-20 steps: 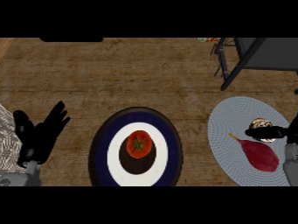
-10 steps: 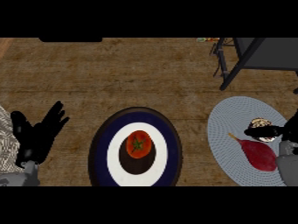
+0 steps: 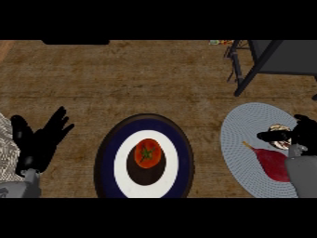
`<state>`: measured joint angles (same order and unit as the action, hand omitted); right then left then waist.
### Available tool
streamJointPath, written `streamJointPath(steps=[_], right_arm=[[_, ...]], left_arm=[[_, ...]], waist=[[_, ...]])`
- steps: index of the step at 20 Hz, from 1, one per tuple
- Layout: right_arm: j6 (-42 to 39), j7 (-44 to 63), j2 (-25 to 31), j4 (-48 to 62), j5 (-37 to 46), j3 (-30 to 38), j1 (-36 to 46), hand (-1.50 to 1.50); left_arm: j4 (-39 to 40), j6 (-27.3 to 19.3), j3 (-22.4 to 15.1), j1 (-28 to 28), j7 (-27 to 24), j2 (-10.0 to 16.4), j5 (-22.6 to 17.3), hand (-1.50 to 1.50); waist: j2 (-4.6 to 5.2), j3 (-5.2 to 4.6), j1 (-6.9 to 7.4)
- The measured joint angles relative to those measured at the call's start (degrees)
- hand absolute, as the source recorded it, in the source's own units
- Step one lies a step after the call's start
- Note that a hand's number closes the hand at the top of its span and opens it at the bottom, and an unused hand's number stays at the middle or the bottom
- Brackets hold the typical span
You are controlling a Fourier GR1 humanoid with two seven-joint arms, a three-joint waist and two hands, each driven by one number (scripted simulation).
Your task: Pick the cupcake from the placemat and place it in the tiered shelf
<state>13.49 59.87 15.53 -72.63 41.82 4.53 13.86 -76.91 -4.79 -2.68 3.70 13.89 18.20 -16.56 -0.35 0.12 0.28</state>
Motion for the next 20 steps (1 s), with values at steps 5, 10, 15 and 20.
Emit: streamJointPath(steps=[5, 10, 15, 20], right_arm=[[-3.4, -4.17, 0.27, 2.27, -2.09, -0.56, 0.36, 1.5], [-1.32, -6.22, -1.36, 3.74, -0.51, -0.86, 1.99, 1.5], [-7.02, -15.59, -2.39, 0.88, -2.34, -6.92, 3.31, 1.5], [-18.69, -29.52, -1.81, -4.0, -6.11, -16.04, 5.55, 1.5]], left_arm=[[-0.75, -0.95, -0.15, -0.55, -0.04, -1.35, 1.33, 0.0], [-1.22, 0.06, 0.77, -1.11, -0.24, -1.69, 1.75, 0.0], [-1.07, 0.29, 0.81, -0.7, -0.02, -2.07, 1.96, 0.0], [-0.85, 0.53, 0.55, -0.22, 0.2, -2.14, 2.11, 0.0]], waist=[[-0.49, -0.52, -0.13], [-0.48, -0.58, -0.29], [-0.17, -0.08, 0.07], [-0.04, 0.08, 0.59]])
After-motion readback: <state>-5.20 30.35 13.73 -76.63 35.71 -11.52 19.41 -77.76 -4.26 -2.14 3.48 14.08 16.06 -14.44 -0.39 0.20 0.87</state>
